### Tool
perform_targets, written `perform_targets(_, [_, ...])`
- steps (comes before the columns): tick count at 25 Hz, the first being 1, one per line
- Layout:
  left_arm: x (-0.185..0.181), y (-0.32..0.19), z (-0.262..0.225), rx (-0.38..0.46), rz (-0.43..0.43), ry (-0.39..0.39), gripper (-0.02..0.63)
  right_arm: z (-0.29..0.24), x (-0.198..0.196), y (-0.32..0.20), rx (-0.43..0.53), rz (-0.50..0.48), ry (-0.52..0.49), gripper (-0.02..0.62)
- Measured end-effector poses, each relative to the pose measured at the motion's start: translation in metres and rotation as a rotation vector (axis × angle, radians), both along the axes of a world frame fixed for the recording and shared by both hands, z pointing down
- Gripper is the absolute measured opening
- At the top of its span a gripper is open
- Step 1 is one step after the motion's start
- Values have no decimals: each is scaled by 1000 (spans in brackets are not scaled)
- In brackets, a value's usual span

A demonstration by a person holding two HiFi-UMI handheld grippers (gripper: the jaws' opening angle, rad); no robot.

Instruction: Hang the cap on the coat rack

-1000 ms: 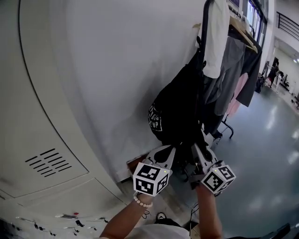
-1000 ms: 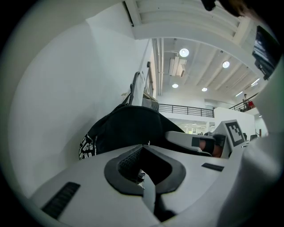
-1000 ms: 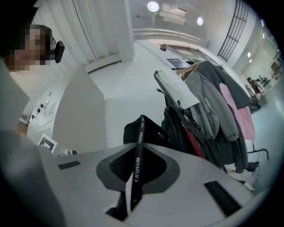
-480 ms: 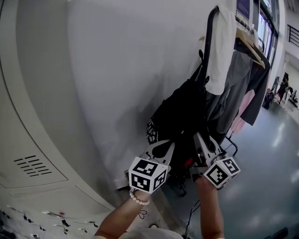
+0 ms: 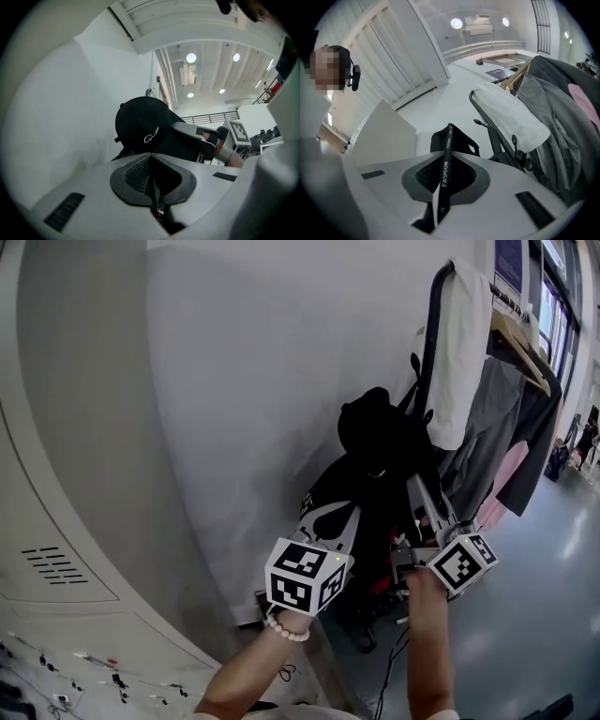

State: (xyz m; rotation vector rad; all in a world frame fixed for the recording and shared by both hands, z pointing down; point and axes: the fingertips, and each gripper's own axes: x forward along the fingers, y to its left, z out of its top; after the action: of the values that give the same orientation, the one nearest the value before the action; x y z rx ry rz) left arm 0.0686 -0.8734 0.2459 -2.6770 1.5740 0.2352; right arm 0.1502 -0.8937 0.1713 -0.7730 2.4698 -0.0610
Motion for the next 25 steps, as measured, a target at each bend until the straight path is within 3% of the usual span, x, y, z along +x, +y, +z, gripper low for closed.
perform_targets(8, [1,-12,-27,42,2,-45,-3,-80,11,-30,70,-19,-144,17])
perform_targets(15, [-5,-23,-38,46,8,-35,-2,-136,28,-70,44,-6,-266,17])
perform_targets(25, [-21,-26,-5,-17,8,-8,-3,-63,45,-83,-154,-122,-481,17])
